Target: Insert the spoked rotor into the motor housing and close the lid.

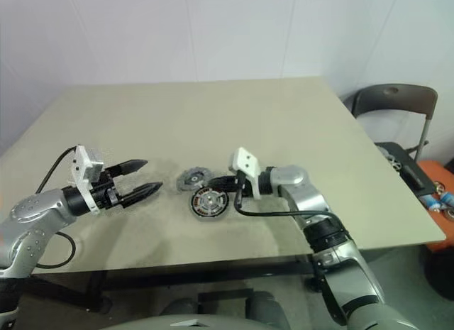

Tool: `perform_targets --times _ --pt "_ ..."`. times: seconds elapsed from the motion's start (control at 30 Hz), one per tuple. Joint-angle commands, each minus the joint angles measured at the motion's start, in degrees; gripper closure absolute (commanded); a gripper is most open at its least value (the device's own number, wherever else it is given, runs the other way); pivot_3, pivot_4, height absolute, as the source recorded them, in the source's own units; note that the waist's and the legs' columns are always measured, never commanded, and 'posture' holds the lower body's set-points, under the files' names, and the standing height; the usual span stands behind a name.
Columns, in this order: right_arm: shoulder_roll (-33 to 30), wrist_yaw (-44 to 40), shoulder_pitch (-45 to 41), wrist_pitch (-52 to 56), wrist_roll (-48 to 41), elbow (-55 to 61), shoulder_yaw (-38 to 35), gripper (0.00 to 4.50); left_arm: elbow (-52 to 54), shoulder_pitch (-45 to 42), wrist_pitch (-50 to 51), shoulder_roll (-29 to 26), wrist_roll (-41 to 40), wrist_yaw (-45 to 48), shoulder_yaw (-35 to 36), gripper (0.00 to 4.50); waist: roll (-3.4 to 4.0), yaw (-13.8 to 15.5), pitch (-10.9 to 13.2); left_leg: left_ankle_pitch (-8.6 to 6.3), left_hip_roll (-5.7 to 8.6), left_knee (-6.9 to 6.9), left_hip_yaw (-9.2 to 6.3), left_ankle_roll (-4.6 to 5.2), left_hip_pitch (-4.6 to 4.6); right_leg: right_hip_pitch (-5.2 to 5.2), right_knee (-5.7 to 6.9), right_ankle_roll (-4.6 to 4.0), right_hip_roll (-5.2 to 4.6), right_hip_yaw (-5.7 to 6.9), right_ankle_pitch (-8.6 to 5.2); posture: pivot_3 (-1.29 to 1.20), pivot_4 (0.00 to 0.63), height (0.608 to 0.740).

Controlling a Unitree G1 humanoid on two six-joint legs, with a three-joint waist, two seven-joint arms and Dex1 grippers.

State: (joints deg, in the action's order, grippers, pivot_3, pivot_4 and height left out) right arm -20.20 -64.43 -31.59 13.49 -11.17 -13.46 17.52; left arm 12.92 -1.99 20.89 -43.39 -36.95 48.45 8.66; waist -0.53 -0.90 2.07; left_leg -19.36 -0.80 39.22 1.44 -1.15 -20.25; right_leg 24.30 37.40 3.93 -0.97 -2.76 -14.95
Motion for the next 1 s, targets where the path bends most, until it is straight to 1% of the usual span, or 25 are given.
perform_targets --times 0.03,0.27,0.37,0.57,0.77,0.97,1.0 --pt "0.90 0.08 -1.62 -1.91 1.71 -1.92 0.98 4.46 -0.28 -0.14 -4.14 1.65 2.86 -0.03 1.64 0.00 -0.01 -0.08 -0.01 -0.01 -0.01 0.00 0.00 0.01 0.00 0.00 0.00 0.01 -0.01 0.00 0.00 0.00 0.000 0.740" --pt "0.67 -0.54 -0.76 -3.36 4.47 -5.25 2.84 4.46 -0.31 2.74 -6.23 2.79 4.21 1.56 3.20 0.00 -0.01 -0.29 -0.01 -0.01 -0.09 -0.01 0.00 0.02 0.02 0.03 0.04 0.01 -0.02 -0.05 0.01 0.00 0.000 0.740" --pt "0.45 0.59 -1.01 -2.60 6.35 -7.49 3.35 4.46 0.40 3.71 -4.80 2.85 3.86 1.50 3.43 0.00 -0.02 -0.28 -0.02 -0.01 -0.10 0.00 0.00 0.02 0.07 0.01 0.09 0.01 -0.02 -0.05 0.01 0.00 0.000 0.740" --pt "0.62 -0.19 -2.33 -2.60 4.86 -6.10 1.91 4.46 0.62 4.37 -5.13 3.00 4.29 1.56 3.69 0.00 -0.04 -0.27 -0.04 -0.01 -0.10 0.00 0.01 0.02 0.28 -0.18 0.16 -0.01 -0.02 -0.05 0.02 0.00 0.000 0.740" --pt "-0.82 -4.53 -4.42 -1.63 1.70 -0.91 0.54 4.46 0.45 5.10 -5.86 3.27 4.61 1.50 4.38 0.00 -0.03 -0.30 -0.03 -0.01 -0.10 0.00 0.01 0.02 0.19 -0.07 0.16 -0.01 -0.03 -0.05 0.02 0.00 0.000 0.740" --pt "-5.77 -13.16 -8.24 -0.44 1.37 1.94 2.47 4.46 -0.18 6.01 -6.93 3.63 4.07 2.51 6.52 0.00 -0.02 -0.20 -0.02 -0.01 -0.10 0.00 0.00 0.02 0.15 -0.02 0.16 -0.01 -0.07 -0.05 0.02 0.00 0.000 0.740" --pt "-6.43 -14.21 -8.96 -1.47 2.34 1.72 3.31 4.10 -0.43 6.01 -7.21 3.63 4.11 2.78 6.74 0.00 -0.03 -0.20 -0.02 -0.01 -0.10 0.00 0.00 0.02 0.15 -0.02 0.16 -0.01 -0.07 -0.04 0.02 0.00 0.000 0.740"
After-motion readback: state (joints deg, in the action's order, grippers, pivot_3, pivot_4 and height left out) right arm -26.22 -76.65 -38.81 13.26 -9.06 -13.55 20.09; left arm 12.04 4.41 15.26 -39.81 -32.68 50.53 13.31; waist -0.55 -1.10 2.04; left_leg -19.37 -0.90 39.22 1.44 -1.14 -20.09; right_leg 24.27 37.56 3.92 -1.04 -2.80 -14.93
